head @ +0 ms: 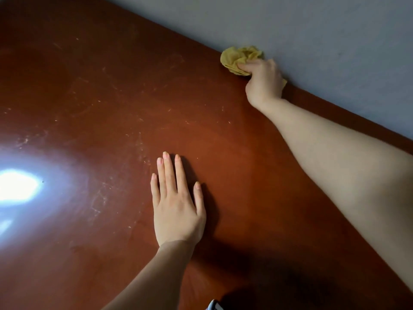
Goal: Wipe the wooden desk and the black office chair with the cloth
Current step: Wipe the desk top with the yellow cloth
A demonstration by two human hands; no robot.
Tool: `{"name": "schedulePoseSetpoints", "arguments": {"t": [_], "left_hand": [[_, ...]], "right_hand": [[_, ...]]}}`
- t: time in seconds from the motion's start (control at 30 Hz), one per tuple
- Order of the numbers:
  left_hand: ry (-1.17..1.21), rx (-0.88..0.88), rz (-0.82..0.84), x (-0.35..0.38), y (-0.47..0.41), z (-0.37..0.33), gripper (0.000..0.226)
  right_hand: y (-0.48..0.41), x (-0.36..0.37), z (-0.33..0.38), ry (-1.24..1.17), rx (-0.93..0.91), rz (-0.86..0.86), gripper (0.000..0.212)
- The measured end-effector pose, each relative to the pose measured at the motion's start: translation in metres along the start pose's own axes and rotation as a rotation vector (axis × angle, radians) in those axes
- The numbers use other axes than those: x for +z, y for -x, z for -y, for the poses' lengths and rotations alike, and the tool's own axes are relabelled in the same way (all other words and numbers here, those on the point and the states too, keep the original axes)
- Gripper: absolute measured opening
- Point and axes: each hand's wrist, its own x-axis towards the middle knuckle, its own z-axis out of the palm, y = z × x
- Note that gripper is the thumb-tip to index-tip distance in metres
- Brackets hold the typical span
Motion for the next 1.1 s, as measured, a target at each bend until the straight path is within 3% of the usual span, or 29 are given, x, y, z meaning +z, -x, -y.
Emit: {"name": "schedulePoseSetpoints", "arguments": {"t": [0.1, 0.43, 0.73, 0.9, 0.97, 1.1], "left_hand": [[0.006, -0.006, -0.01, 0.0, 0.001, -0.001, 0.061], [0.014, -0.011, -0.012, -0.001, 0.001, 0.0, 0.062], [0.008, 0.0, 0.001, 0.002, 0.003, 0.004, 0.055], [0.02, -0.001, 0.003, 0.003, 0.003, 0.004, 0.054], [0.023, 0.007, 0.01, 0.002, 0.002, 0.005, 0.054], [0.024, 0.015, 0.017, 0.002, 0.002, 0.005, 0.053]], "right_hand": [[0.009, 0.003, 0.019, 0.014, 0.027, 0.029, 0.054], [0.13, 0.003, 0.027, -0.108, -0.5, 0.112, 0.057], [0.209, -0.021, -0.034, -0.099, -0.904, 0.262, 0.052], [0.179, -0.04, -0.076, -0.031, -1.191, 0.372, 0.055], [0.153, -0.045, -0.084, -0.01, -1.167, 0.379, 0.052], [0.106, -0.045, -0.093, -0.028, -0.904, 0.293, 0.049]]}}
